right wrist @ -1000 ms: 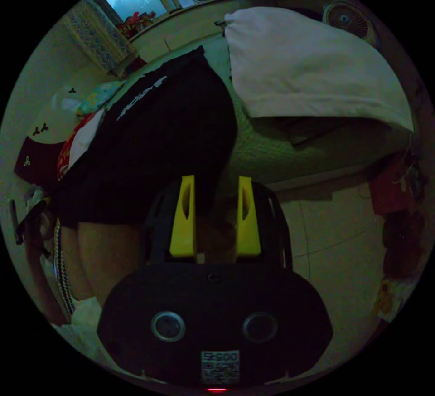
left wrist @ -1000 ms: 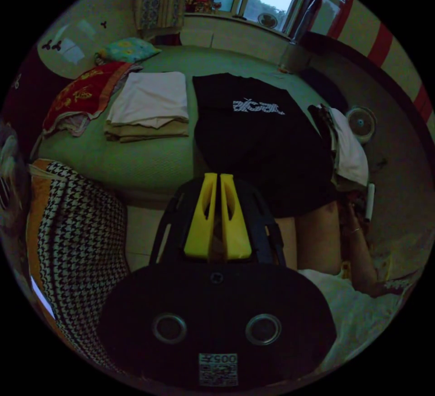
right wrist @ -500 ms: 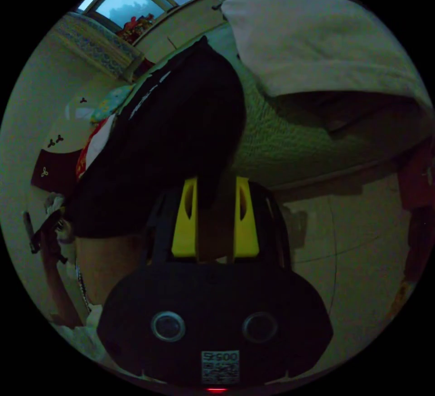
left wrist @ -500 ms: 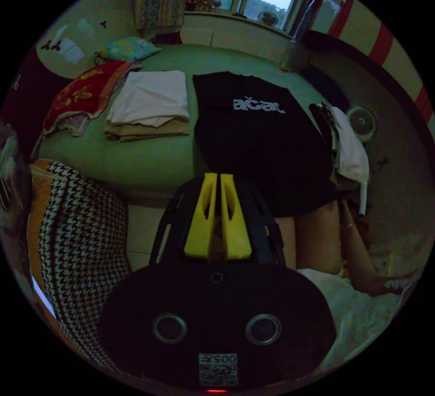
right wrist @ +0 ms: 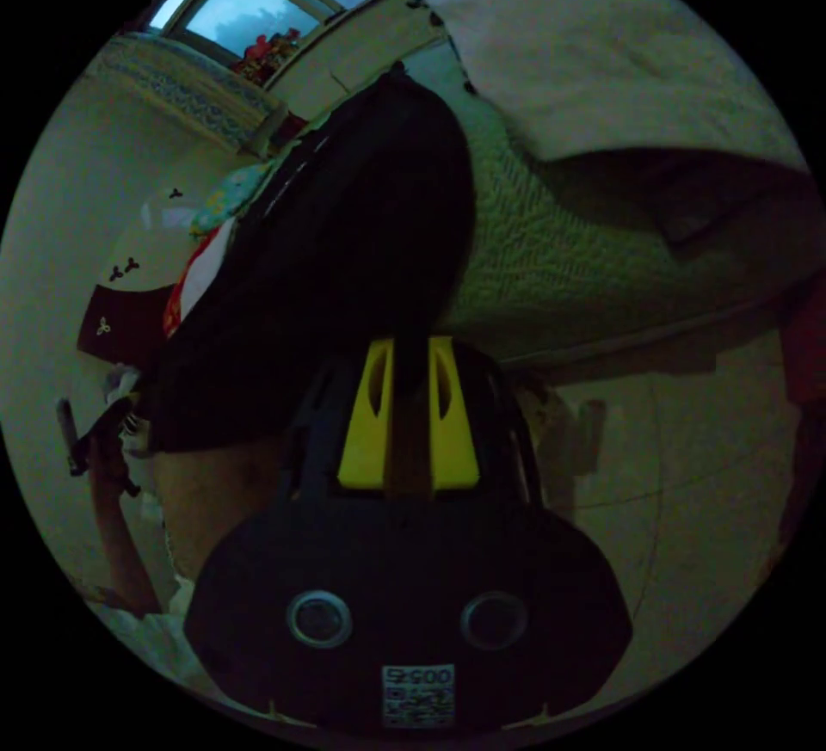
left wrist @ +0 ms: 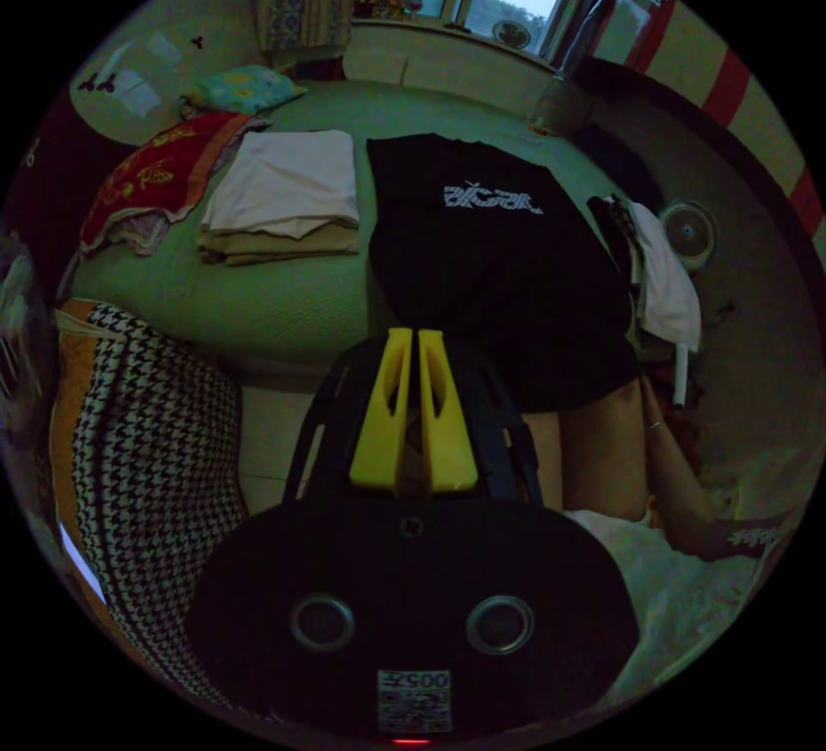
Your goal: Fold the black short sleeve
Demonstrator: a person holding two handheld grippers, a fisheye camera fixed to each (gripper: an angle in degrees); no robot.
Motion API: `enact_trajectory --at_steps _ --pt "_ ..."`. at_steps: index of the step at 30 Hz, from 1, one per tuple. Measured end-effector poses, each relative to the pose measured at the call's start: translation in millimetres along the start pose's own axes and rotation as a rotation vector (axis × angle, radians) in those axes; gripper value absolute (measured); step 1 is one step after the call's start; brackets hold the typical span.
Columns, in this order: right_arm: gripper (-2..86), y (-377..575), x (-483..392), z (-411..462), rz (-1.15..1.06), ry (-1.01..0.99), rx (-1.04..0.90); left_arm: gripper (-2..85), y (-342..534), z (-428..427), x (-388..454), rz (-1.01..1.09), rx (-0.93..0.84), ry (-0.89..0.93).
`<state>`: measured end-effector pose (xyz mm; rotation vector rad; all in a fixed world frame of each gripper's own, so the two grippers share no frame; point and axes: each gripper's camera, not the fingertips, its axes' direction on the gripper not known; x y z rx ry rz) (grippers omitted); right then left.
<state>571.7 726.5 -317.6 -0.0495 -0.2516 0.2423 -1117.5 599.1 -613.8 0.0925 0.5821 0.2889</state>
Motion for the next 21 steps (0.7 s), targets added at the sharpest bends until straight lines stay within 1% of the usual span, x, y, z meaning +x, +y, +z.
enact_trajectory --at_steps 3,8,16,21 --pt "-0.6 -1.5 -21.4 -15.5 -0.030 0.084 -0.003 0.7 -10.9 -1.7 2.7 0.001 0.004 0.002" --pt "-1.5 -5.3 -60.6 -54.8 -0.103 0.193 0.045 0.7 -32.6 -3.0 5.2 0.000 0.011 0.009" --pt "-1.5 -18.7 -124.5 -155.7 -0.174 0.207 0.282 0.7 -72.0 -22.6 9.0 0.031 0.101 0.033" --pt "-1.4 -22.2 -177.8 -211.5 -0.254 0.307 0.404 0.6 -96.4 -41.9 5.2 0.033 0.192 0.010"
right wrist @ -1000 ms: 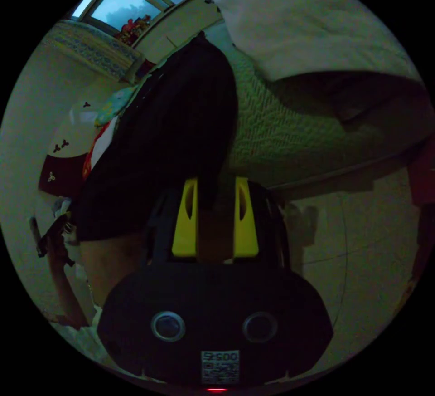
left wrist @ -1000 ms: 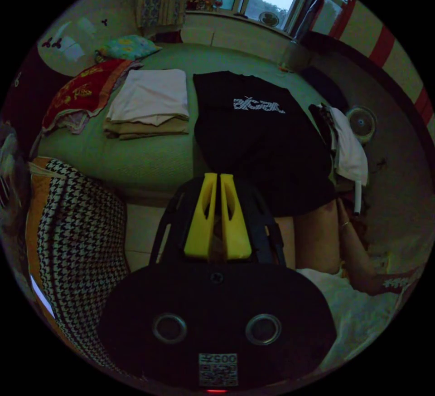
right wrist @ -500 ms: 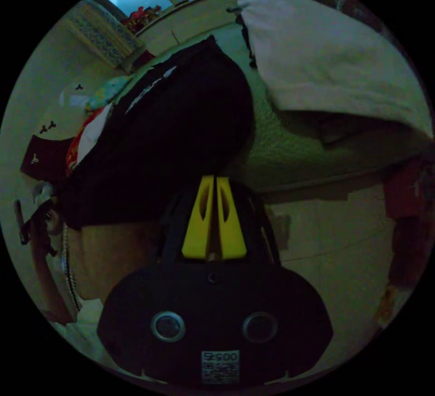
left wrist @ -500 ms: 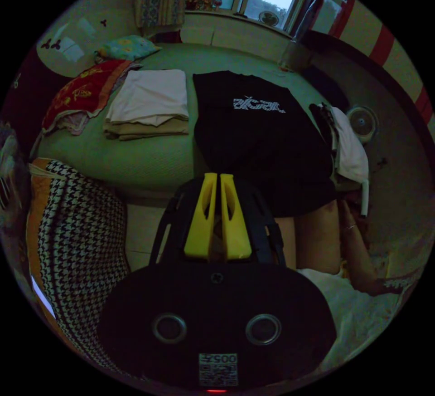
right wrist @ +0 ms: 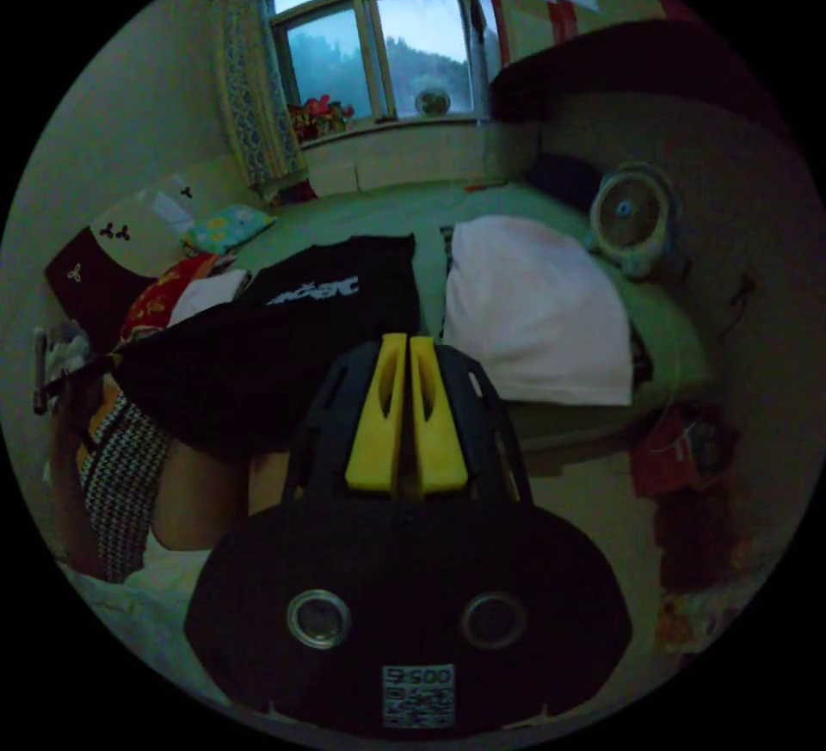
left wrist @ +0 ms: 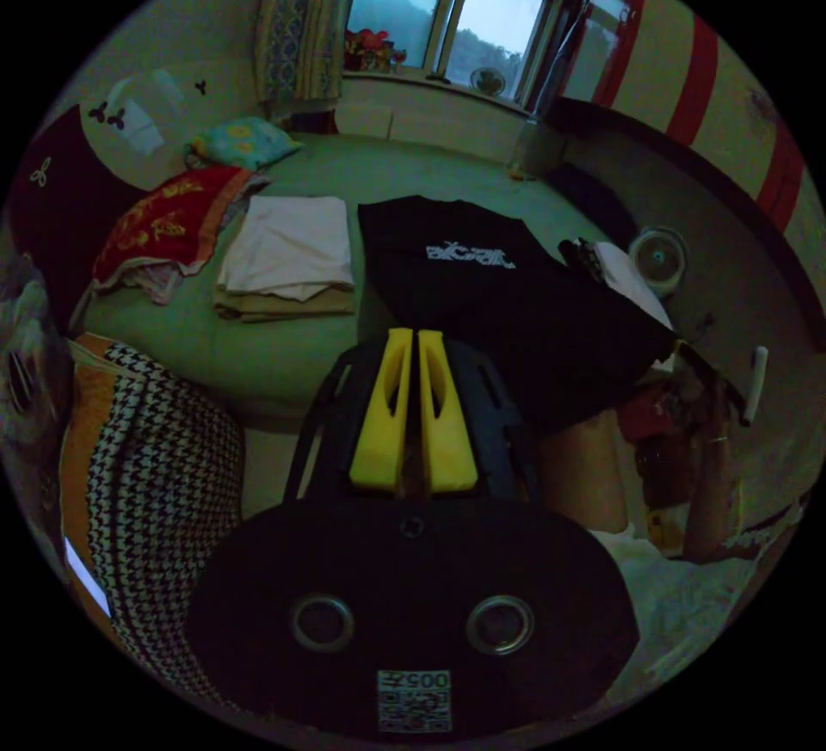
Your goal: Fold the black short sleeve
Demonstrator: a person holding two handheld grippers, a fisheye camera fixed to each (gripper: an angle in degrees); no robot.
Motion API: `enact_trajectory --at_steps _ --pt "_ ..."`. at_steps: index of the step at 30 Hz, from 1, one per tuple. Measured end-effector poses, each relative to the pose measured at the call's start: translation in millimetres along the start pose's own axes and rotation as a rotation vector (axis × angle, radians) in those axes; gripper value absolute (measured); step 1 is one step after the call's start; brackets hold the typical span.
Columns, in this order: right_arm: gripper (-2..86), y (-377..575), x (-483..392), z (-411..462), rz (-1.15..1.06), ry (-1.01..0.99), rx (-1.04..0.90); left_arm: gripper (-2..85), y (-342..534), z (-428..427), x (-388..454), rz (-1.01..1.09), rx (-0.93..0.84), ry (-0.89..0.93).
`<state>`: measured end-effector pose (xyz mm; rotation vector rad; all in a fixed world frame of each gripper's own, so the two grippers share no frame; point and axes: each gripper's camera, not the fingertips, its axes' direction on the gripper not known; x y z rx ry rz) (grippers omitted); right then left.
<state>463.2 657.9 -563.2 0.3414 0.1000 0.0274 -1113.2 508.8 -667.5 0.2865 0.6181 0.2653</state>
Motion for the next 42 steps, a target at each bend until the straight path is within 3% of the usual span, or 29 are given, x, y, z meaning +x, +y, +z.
enact_trajectory --at_steps 9,16,21,25,31,34,42 --pt "-1.3 -29.8 -36.7 -53.9 -0.027 0.023 -0.059 0.7 -28.3 6.4 -20.5 0.083 -0.073 0.056" --pt "-1.3 -74.8 -61.9 -44.5 -0.040 0.038 -0.076 0.8 -63.9 51.5 -49.8 0.065 -0.114 0.096" --pt "-1.4 -156.3 -81.3 8.2 -0.090 0.044 -0.053 0.9 -132.6 118.4 -75.6 0.073 -0.111 0.127" --pt "-1.1 -245.4 -92.8 79.1 -0.111 0.038 -0.078 1.4 -237.8 201.1 -105.4 0.071 -0.117 0.126" --pt "4.4 -355.9 -112.3 242.5 -0.030 0.192 -0.343 5.0 -358.2 351.3 -164.9 -0.175 -0.151 0.058" --pt "6.7 -359.3 -117.5 267.6 -0.039 0.154 -0.325 7.9 -370.4 397.7 -187.9 -0.221 -0.158 0.072" --pt "10.7 -286.2 -98.1 273.3 -0.143 -0.052 -0.404 13.7 -310.2 461.4 -195.7 0.050 -0.211 0.076"
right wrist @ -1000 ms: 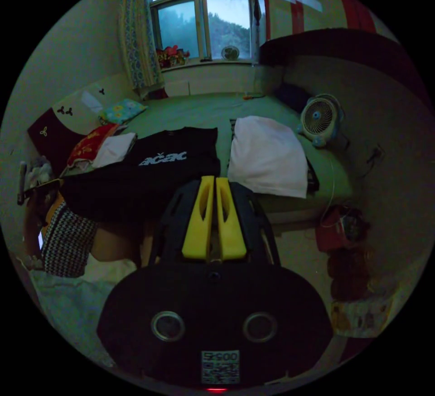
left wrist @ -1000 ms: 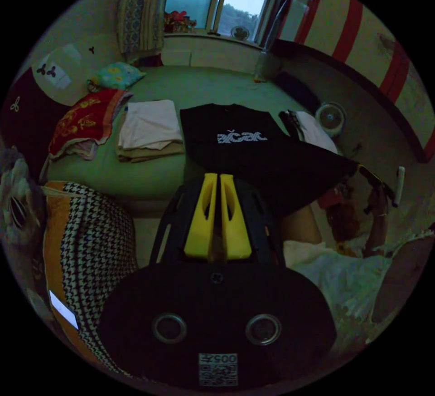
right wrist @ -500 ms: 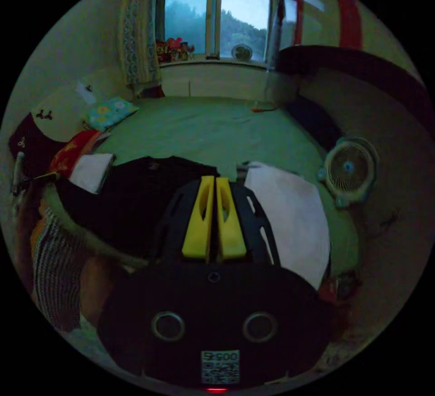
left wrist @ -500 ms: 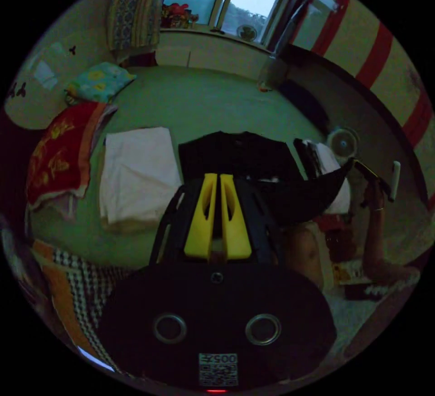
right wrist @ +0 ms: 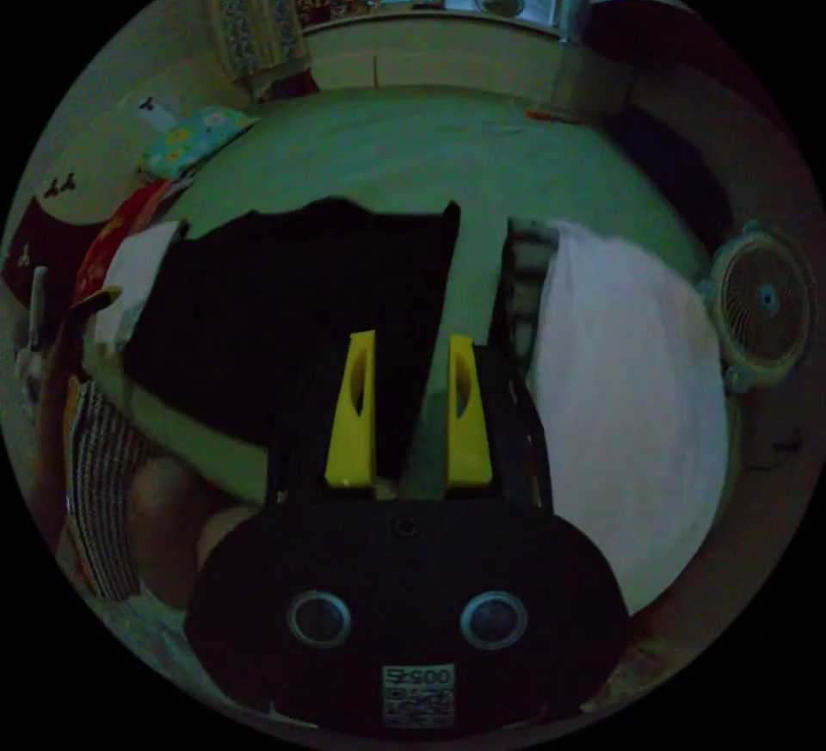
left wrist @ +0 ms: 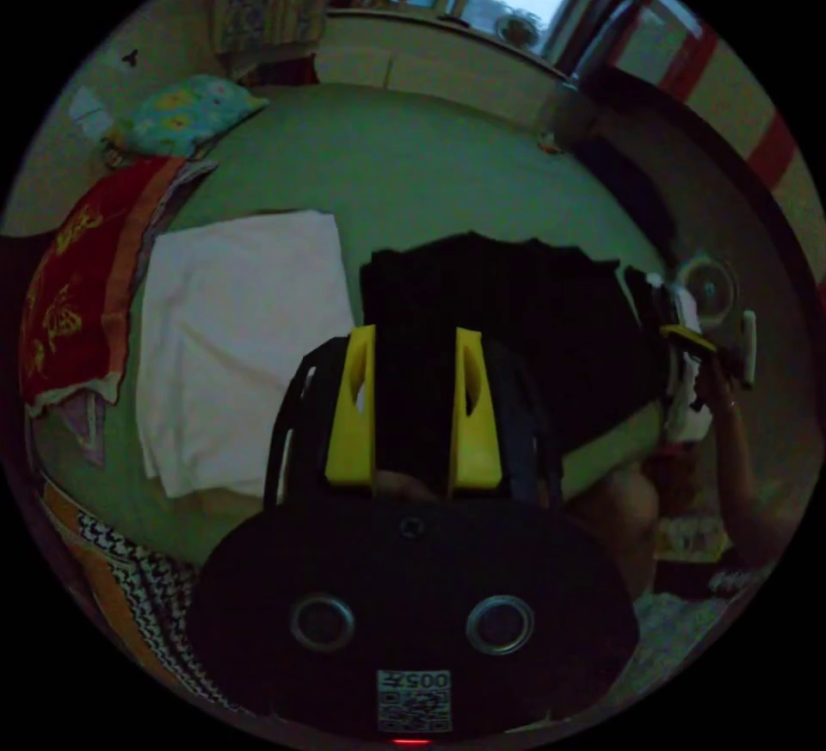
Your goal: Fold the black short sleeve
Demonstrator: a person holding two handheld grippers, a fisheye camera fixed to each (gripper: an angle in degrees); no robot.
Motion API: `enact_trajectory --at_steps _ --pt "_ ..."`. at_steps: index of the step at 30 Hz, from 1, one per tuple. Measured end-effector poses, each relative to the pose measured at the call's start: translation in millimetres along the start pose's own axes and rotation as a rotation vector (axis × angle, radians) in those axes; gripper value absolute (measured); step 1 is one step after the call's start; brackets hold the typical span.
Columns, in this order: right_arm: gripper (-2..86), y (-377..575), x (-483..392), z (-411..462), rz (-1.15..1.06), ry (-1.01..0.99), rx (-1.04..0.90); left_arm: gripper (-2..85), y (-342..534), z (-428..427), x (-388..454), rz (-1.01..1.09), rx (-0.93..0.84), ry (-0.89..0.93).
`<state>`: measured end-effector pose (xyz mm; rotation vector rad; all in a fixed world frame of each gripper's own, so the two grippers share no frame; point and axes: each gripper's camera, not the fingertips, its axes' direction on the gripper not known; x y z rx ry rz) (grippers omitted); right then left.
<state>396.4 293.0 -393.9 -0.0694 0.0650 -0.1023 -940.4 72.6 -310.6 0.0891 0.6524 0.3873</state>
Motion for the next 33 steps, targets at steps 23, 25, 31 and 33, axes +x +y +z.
enact_trajectory --at_steps 23,25,31,33 --pt "-1.2 44.3 -43.1 33.3 -0.010 -0.004 -0.100 0.4 50.1 166.8 -56.9 -0.156 -0.023 -0.028" --pt "-1.1 55.3 -44.7 42.5 0.018 0.012 -0.121 0.5 59.1 179.4 -61.6 -0.160 -0.053 -0.019" --pt "0.9 72.4 -59.4 34.5 0.058 0.098 -0.036 3.2 60.9 192.8 -79.4 -0.193 0.046 -0.045" --pt "1.2 74.1 -76.9 24.2 0.012 0.131 0.038 6.2 46.6 190.6 -78.9 -0.127 0.124 -0.029"
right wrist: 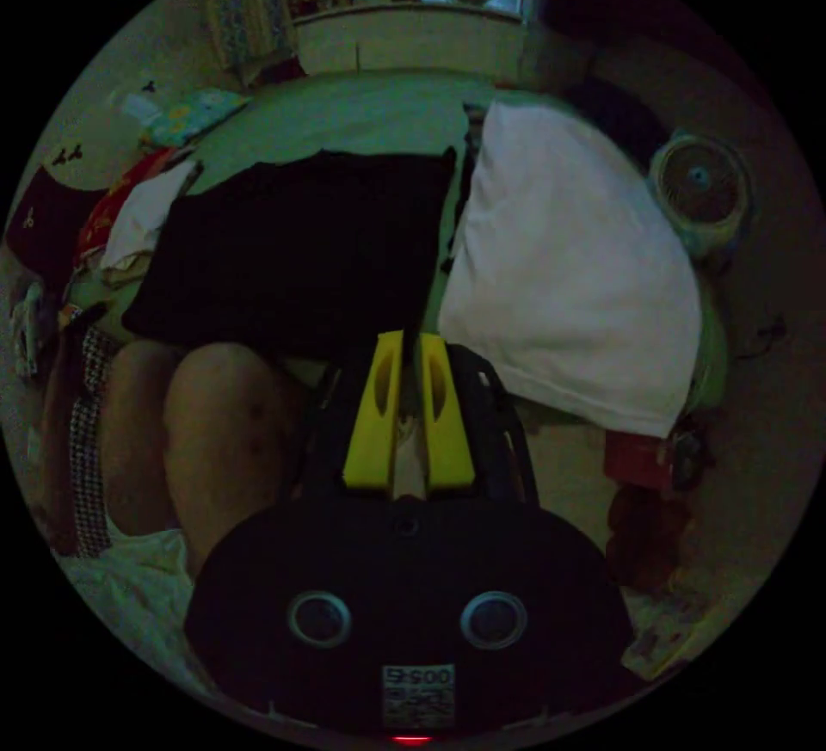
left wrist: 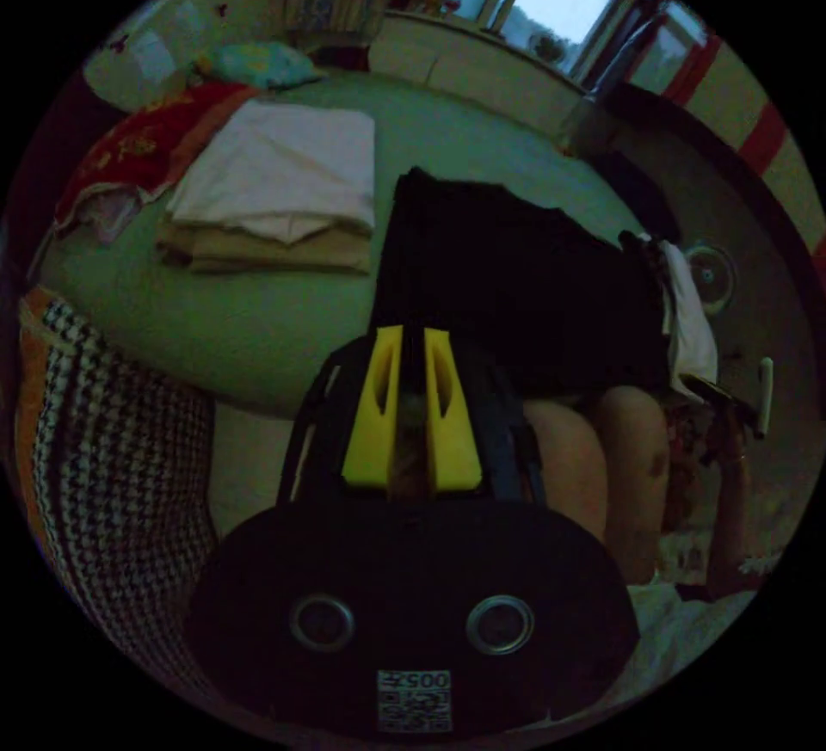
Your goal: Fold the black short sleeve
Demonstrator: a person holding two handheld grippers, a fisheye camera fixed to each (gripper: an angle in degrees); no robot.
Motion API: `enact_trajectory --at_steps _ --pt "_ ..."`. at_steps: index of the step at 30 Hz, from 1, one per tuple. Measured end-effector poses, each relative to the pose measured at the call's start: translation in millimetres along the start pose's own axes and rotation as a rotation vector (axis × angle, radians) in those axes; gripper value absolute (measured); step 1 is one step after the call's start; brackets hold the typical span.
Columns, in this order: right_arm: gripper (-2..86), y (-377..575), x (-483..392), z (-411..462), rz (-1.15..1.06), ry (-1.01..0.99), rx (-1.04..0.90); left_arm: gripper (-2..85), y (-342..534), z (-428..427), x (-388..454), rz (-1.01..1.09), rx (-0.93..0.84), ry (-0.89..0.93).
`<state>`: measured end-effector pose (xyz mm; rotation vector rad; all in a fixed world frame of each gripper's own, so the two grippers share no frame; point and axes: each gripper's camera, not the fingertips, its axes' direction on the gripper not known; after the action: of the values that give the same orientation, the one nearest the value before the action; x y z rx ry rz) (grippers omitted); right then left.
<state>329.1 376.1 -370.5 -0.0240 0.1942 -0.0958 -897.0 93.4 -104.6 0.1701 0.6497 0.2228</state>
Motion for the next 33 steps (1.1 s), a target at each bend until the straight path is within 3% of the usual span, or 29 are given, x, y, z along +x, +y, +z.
enact_trajectory --at_steps 4,14,22,28,33 --pt "0.1 -3.3 -29.1 -0.4 -0.043 -0.020 0.021 11.1 -52.8 33.4 7.3 0.112 0.038 -0.009" --pt "-1.6 -10.7 -94.5 29.4 -0.143 -0.011 -0.013 11.4 -135.0 173.6 -2.9 0.093 -0.124 -0.037" --pt "-1.2 -24.0 -109.8 52.9 -0.123 -0.075 -0.002 1.1 -186.0 202.8 -10.9 0.107 -0.097 -0.051" --pt "-1.1 -37.3 -125.0 73.4 -0.118 -0.112 0.005 0.8 -262.3 216.4 -10.4 0.140 -0.043 -0.094" --pt "-1.0 -46.4 -137.0 92.3 -0.114 -0.141 -0.003 5.5 -246.3 241.1 1.4 0.261 -0.076 -0.179"
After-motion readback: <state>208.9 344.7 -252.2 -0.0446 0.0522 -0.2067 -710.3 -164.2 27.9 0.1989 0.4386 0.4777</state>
